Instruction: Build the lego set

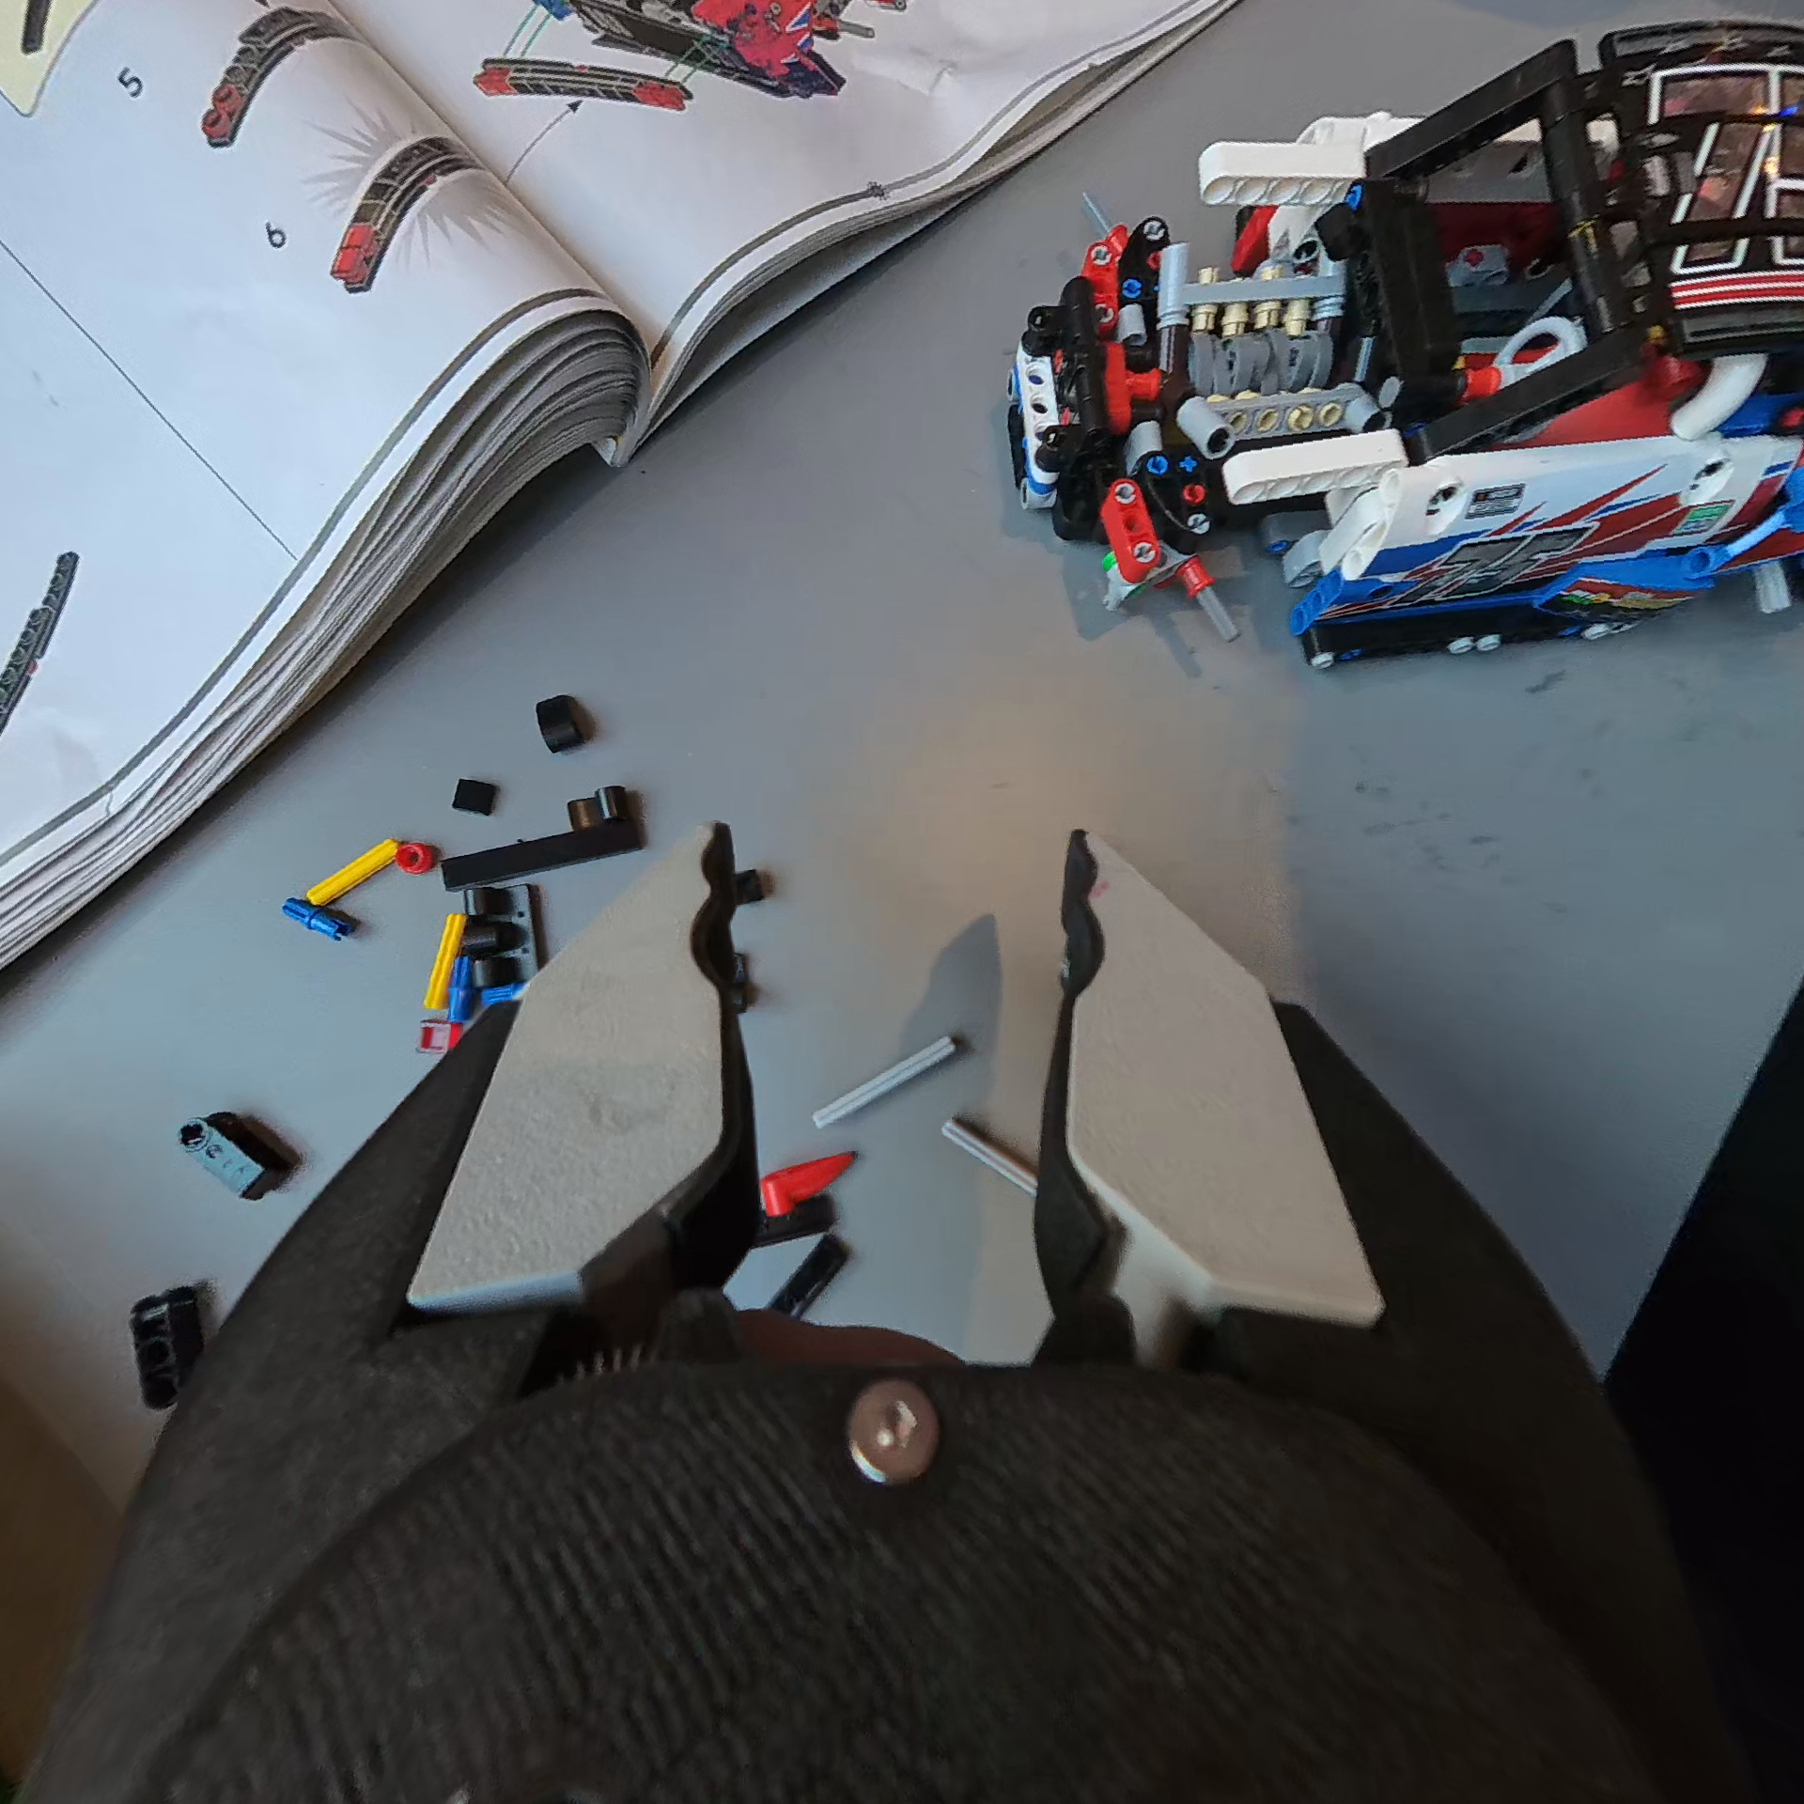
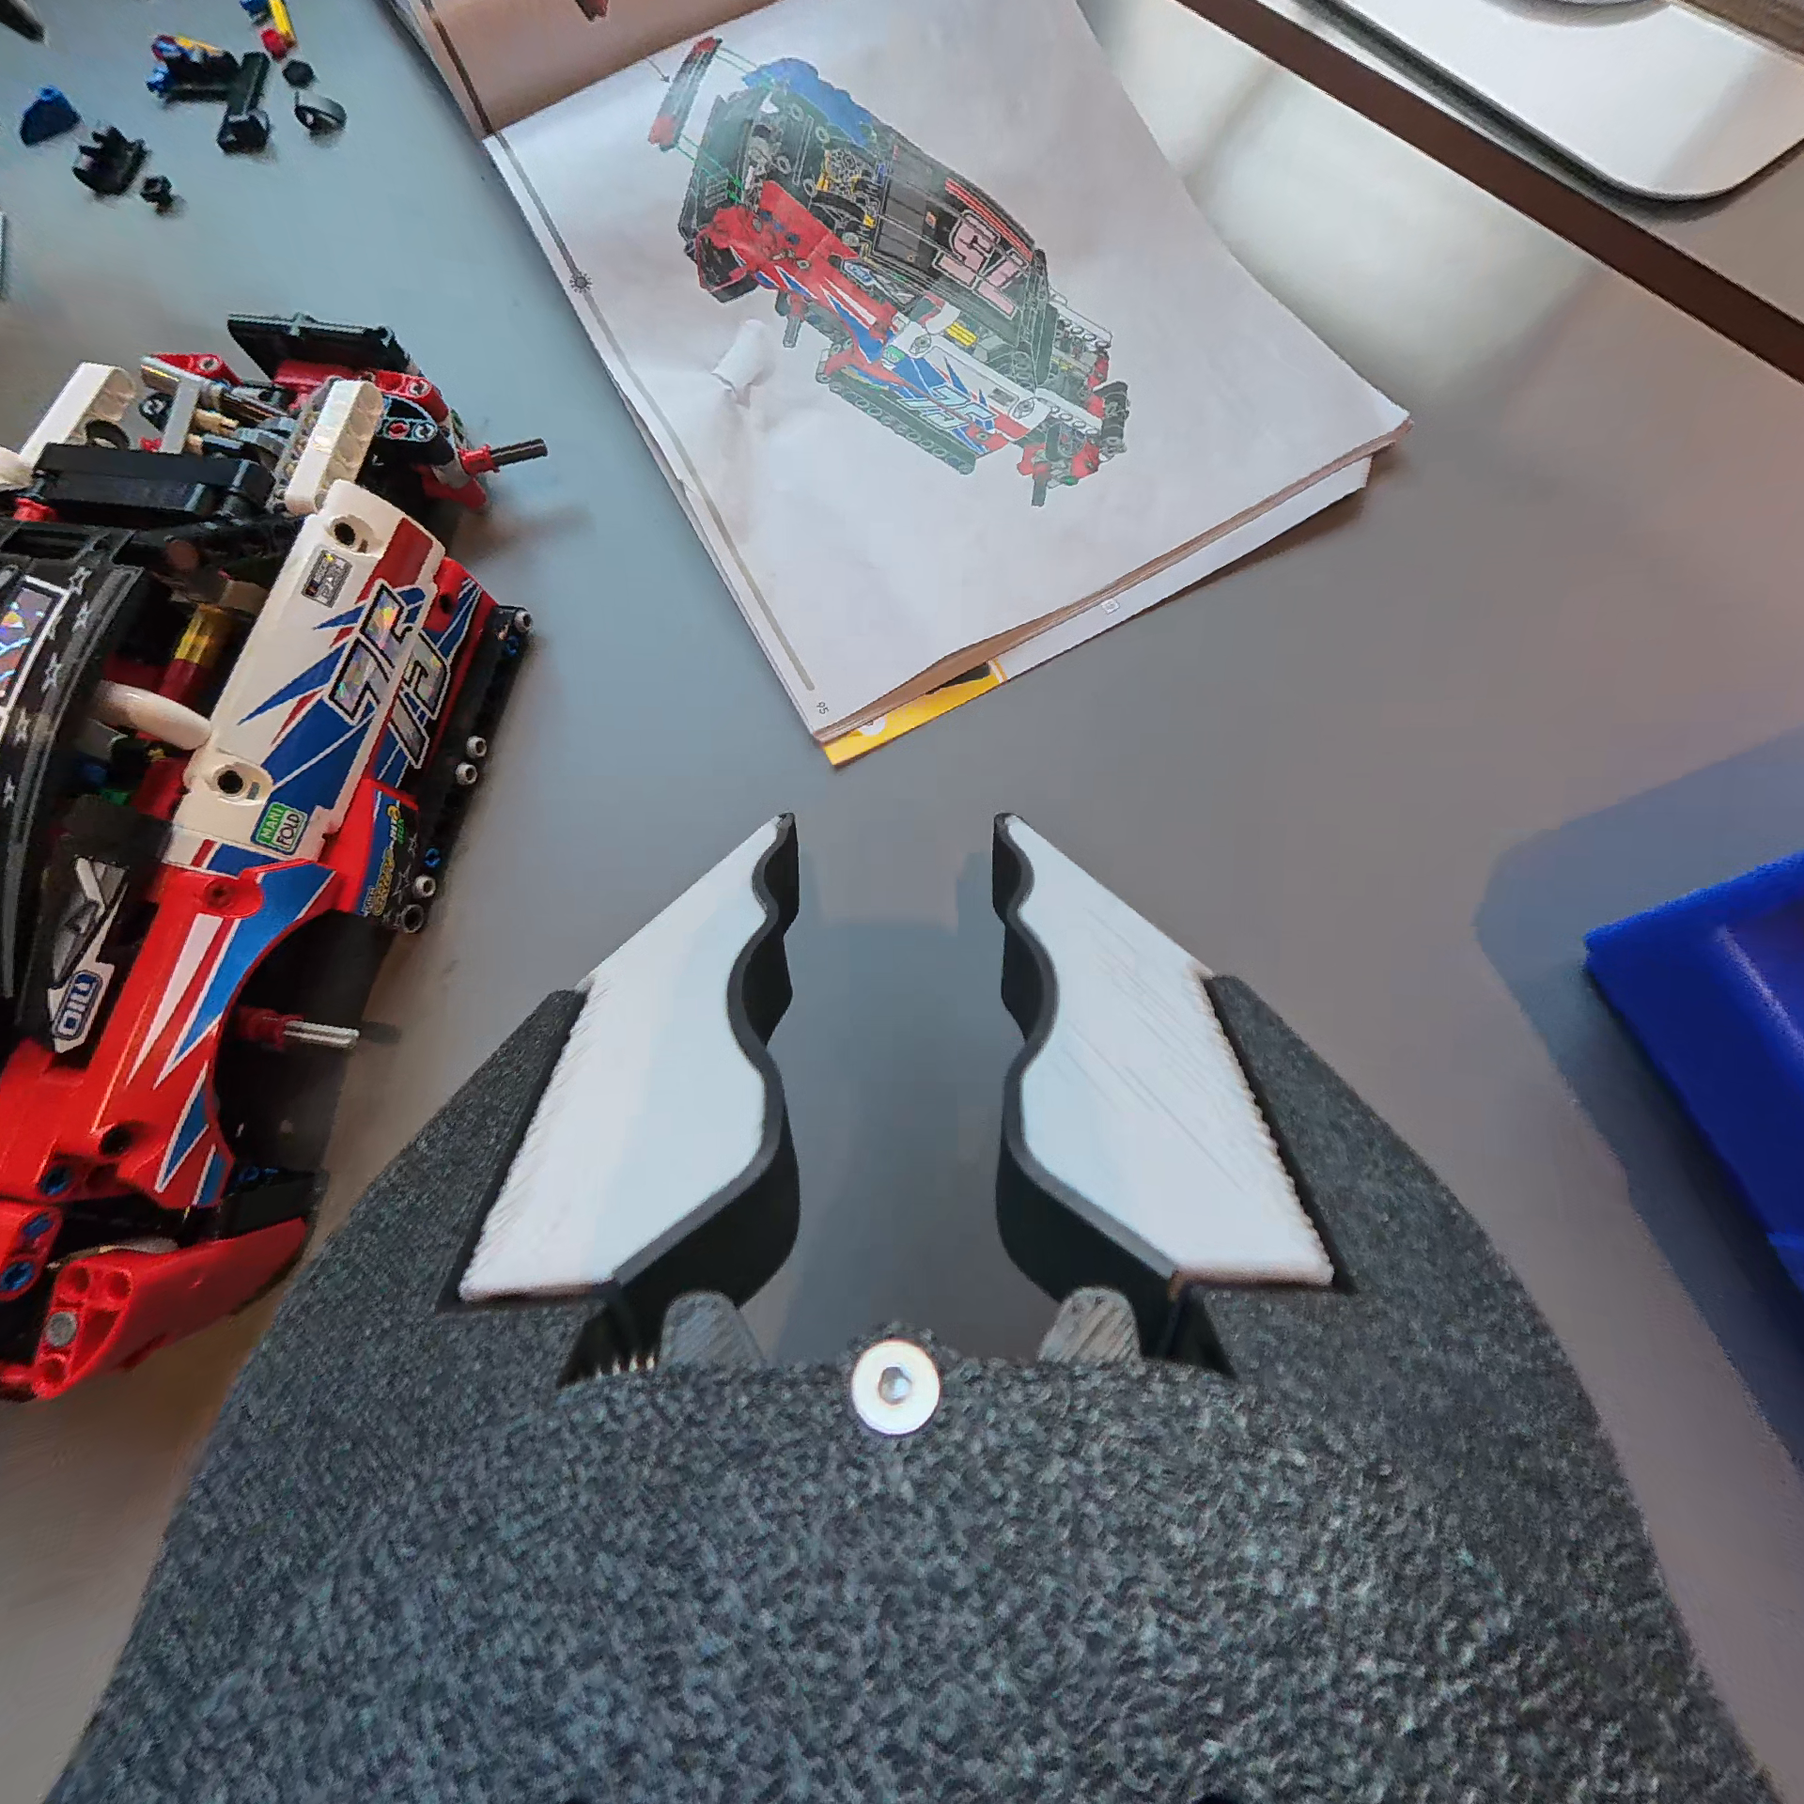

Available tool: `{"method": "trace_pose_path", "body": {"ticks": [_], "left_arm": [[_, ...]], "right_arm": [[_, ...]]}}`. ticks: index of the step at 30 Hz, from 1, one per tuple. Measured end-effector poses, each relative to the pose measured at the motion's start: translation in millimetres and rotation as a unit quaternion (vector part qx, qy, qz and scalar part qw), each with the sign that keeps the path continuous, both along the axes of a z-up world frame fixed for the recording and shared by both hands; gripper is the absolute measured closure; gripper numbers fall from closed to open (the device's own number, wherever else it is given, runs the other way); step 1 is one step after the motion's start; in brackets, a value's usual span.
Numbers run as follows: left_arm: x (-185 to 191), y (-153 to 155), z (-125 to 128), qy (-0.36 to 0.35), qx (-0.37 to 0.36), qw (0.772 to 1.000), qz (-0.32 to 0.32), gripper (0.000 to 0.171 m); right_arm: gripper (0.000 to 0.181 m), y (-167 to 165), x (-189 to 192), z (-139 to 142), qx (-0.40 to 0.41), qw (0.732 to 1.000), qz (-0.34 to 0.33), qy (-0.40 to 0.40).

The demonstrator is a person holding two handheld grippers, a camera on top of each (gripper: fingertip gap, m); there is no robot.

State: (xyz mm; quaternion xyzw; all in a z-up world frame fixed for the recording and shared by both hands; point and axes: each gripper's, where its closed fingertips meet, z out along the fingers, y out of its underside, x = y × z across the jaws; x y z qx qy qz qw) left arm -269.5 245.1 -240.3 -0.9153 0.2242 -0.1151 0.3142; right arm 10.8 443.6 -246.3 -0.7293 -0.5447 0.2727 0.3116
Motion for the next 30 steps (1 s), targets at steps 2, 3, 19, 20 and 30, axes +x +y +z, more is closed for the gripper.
{"method": "trace_pose_path", "body": {"ticks": [2,3,19,20,30], "left_arm": [[6.7,-2.5,-0.9,-0.003,0.000,1.000,-0.006,0.107],[10.0,-3.9,-1.9,-0.003,0.000,1.000,-0.009,0.107],[63.6,-40.7,-4.5,-0.002,-0.008,0.999,-0.039,0.108],[67.1,-43.1,-5.3,0.001,-0.008,0.999,-0.042,0.108],[104.3,-60.0,-22.2,-0.018,-0.015,0.997,-0.067,0.108]], "right_arm": [[0.142,-5.6,2.6,-0.7,-0.005,1.000,-0.001,0.003],[0.142,-9.0,4.2,-0.4,-0.005,1.000,-0.001,0.006],[0.143,-63.1,35.9,4.3,-0.017,0.999,-0.008,0.030],[0.143,-66.2,37.5,3.0,-0.015,0.999,-0.008,0.029],[0.143,-88.7,40.9,-9.4,-0.020,0.999,0.000,0.037]]}}
